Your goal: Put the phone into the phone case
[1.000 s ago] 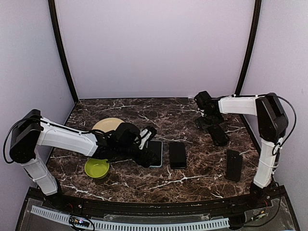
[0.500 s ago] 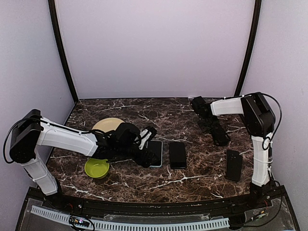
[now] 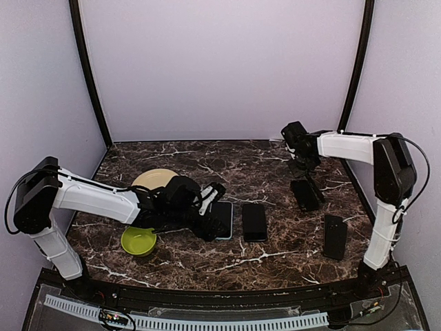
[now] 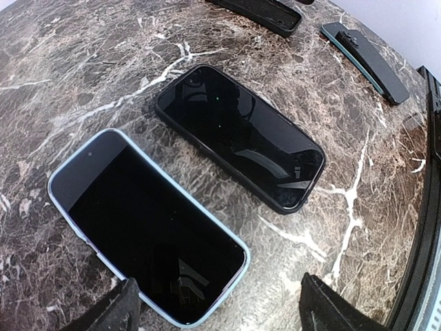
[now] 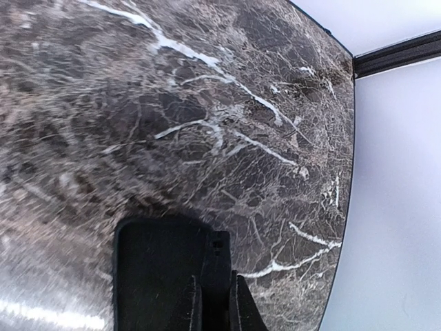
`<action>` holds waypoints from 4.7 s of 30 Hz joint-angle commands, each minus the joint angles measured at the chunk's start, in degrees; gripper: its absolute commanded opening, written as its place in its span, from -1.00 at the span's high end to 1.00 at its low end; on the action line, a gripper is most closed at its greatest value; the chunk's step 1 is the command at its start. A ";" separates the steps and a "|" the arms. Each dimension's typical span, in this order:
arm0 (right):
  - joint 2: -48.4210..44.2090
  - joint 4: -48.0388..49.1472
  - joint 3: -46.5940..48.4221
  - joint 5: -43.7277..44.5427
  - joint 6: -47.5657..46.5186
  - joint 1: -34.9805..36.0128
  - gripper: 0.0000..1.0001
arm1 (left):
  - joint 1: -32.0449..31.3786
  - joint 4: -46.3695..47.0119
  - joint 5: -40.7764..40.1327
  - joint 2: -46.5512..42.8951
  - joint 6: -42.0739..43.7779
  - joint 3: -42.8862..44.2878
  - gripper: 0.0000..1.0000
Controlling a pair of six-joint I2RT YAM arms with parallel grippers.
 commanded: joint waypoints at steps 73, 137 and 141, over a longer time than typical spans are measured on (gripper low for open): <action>-32.02 -18.91 -0.21 -55.20 -17.03 31.81 1.00 | -0.19 0.02 30.56 -17.87 20.05 0.91 0.20; -41.66 -13.04 -38.25 -13.22 39.04 0.55 -0.97 | -1.82 0.97 -1.33 -21.10 -2.79 -11.03 -0.98; -40.03 -10.73 -39.38 -15.99 36.99 -7.75 -0.97 | -1.85 0.59 -0.60 -20.57 -0.13 -10.26 -0.97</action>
